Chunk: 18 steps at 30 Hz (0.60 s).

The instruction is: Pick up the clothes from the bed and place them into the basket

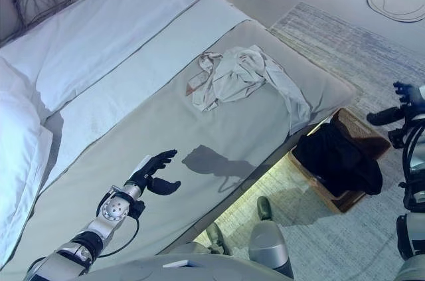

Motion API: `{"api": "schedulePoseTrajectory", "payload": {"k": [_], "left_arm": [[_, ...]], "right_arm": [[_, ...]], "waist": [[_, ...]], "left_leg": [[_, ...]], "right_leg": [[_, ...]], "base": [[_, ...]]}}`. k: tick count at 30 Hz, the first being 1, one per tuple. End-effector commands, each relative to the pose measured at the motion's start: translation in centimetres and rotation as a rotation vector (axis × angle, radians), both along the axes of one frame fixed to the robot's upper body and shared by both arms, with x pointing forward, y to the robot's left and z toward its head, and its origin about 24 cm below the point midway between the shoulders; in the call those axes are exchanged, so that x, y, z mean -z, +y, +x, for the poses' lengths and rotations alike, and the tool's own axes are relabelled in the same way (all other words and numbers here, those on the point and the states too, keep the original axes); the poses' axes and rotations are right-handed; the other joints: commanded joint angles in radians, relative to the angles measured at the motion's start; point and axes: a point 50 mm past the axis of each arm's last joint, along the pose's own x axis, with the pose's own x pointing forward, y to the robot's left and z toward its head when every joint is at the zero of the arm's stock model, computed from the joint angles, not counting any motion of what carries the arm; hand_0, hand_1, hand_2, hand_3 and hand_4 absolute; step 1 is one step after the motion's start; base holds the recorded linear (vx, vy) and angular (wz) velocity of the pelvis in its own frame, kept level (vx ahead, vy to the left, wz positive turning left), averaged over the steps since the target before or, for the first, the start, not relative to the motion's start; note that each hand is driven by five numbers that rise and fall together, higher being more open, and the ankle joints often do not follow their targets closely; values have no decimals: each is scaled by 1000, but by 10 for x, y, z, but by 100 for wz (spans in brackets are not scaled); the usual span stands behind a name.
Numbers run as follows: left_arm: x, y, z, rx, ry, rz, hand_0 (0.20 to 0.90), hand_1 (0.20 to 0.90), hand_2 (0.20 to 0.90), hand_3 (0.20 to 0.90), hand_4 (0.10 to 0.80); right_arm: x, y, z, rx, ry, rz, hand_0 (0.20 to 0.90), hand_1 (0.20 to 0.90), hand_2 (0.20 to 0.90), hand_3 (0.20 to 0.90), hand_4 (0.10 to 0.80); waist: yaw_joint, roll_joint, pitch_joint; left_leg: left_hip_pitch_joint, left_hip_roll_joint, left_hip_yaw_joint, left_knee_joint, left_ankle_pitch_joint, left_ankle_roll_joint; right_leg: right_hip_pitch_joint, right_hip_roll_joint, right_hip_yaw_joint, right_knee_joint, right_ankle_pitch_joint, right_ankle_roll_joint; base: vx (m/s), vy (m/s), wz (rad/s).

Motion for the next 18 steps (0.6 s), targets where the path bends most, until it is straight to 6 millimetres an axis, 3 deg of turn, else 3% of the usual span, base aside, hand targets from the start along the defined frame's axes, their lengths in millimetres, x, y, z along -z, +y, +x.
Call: {"api": "schedulePoseTrajectory", "payload": {"k": [1,6,12,18], "left_arm": [[-26,-1,20,-35,-184,-57,900,900,900,900,800],[-29,-12,23,-17,-226,-81,900,900,900,900,800],[-40,-18,30,-17,-304,-93,900,900,900,900,800],[-43,-16,28,-52,-325,-118,900,900,900,900,800]], "right_arm": [[-88,25,26,-136,-258,-203,900,900,900,900,800],[-126,52,44,-202,-342,-248,900,900,900,900,800],[-178,91,59,-272,-494,-235,900,900,900,900,800],[-197,113,61,-326,-561,-241,900,900,900,900,800]], "waist": [[52,-29,-26],[89,-14,31],[138,19,139],[158,38,185]], "left_leg": [[-34,46,-81,126,-83,-76],[-109,44,-109,216,-98,-87],[-245,30,-153,304,-83,-73],[-326,4,-181,373,-72,-63]], "right_leg": [[-79,-50,-68,251,-161,-4],[-138,-66,-101,312,-189,-35],[-274,-77,-135,454,-228,-66],[-362,-92,-149,579,-273,-87]], "base": [[-29,31,23],[-69,-10,16],[-126,-35,16],[-15,4,27]]}}
